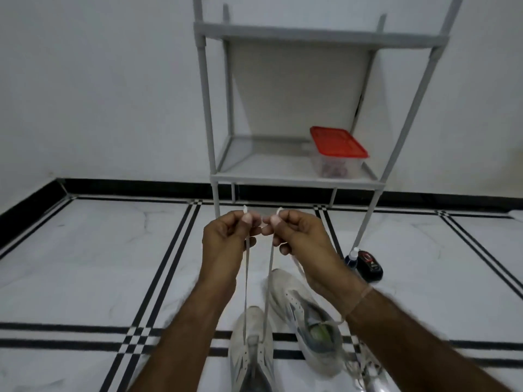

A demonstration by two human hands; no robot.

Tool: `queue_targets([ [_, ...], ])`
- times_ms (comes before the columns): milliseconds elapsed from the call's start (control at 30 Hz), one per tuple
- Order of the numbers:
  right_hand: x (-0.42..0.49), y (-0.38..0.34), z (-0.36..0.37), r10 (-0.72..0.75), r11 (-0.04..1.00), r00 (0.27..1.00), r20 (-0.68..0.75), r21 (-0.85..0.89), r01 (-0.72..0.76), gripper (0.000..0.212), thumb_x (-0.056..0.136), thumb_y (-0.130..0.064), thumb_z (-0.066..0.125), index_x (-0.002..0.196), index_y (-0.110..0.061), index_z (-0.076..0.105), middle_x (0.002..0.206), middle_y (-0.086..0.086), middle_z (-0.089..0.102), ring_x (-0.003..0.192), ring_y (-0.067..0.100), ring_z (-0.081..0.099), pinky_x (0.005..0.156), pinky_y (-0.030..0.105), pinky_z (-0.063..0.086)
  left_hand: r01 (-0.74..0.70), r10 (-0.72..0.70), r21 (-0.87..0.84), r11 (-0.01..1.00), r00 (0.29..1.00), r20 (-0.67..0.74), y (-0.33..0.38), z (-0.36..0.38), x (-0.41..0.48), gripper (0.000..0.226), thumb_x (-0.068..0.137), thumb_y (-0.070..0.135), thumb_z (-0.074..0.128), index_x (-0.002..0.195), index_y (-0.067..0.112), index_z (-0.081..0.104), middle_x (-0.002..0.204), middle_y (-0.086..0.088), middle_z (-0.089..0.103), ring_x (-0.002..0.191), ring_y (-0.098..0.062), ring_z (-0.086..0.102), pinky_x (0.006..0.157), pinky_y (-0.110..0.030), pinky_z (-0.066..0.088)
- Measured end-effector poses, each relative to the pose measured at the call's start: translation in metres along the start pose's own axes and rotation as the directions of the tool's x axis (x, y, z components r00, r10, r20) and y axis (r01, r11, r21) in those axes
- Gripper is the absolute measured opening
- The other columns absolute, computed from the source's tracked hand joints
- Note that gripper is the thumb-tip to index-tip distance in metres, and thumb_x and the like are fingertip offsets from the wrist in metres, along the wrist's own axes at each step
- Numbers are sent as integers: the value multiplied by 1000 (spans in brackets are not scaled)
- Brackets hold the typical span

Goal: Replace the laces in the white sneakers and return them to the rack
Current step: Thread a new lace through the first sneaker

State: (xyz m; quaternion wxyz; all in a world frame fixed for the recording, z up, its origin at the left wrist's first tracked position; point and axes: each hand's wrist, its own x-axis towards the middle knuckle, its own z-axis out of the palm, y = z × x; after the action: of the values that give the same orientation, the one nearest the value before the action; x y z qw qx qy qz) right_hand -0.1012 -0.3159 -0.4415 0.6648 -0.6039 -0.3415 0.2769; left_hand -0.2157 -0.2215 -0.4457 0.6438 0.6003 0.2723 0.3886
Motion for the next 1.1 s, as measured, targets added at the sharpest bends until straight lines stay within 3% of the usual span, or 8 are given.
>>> queue_targets([
  [167, 14, -55, 3, -116, 993, 993, -9, -20, 116, 19, 102, -14, 60, 103, -1, 73, 84, 4, 76, 63, 8, 57, 55, 20, 42, -108, 108, -60, 992, 994, 2, 54, 12, 12, 19, 102, 15, 58, 101, 4, 73, 91, -11, 78, 88, -21, 75, 77, -28, 60],
  [367, 19, -103, 6, -202, 979, 979, -25, -22, 202, 19, 103, -19, 59, 105, -8, 74, 86, 3, 75, 67, 10, 57, 56, 18, 45, -196, 198, -103, 975, 980, 9, 102, 24, 18, 19, 102, 14, 58, 99, 9, 75, 89, -7, 78, 84, -14, 75, 71, -19, 57],
  [633, 27, -151, 11, -319, 948, 945, -73, -35, 317, 18, 102, -18, 59, 104, -8, 74, 87, 6, 76, 65, 10, 58, 57, 20, 46, -296, 297, 24, 955, 955, -13, 151, 33, 29, 23, 102, 25, 56, 97, 18, 77, 87, 0, 78, 87, -14, 73, 80, -34, 60],
  [800, 34, -176, 13, -370, 929, 924, -92, -13, 371, 17, 102, -14, 60, 107, -6, 74, 86, 8, 76, 65, 12, 57, 55, 21, 46, -338, 339, 13, 941, 940, -36, 178, 39, 36, 19, 100, 28, 61, 94, 20, 78, 84, 1, 78, 84, -13, 73, 79, -35, 58],
  [967, 38, -183, 14, -409, 912, 907, -101, -19, 410, 17, 100, -15, 64, 106, -10, 78, 81, 7, 68, 68, 12, 57, 59, 22, 51, -357, 354, -18, 934, 930, -94, 187, 41, 42, 13, 95, 27, 68, 93, 22, 79, 90, 9, 78, 92, 0, 69, 89, -34, 56],
  [1100, 41, -189, 14, -408, 912, 906, -115, -3, 410, 15, 98, -12, 66, 103, -4, 76, 78, 6, 69, 68, 12, 61, 61, 22, 54, -357, 356, 6, 934, 932, -72, 190, 39, 46, 13, 88, 26, 77, 100, 21, 78, 87, 2, 75, 88, -11, 71, 75, -30, 58],
])
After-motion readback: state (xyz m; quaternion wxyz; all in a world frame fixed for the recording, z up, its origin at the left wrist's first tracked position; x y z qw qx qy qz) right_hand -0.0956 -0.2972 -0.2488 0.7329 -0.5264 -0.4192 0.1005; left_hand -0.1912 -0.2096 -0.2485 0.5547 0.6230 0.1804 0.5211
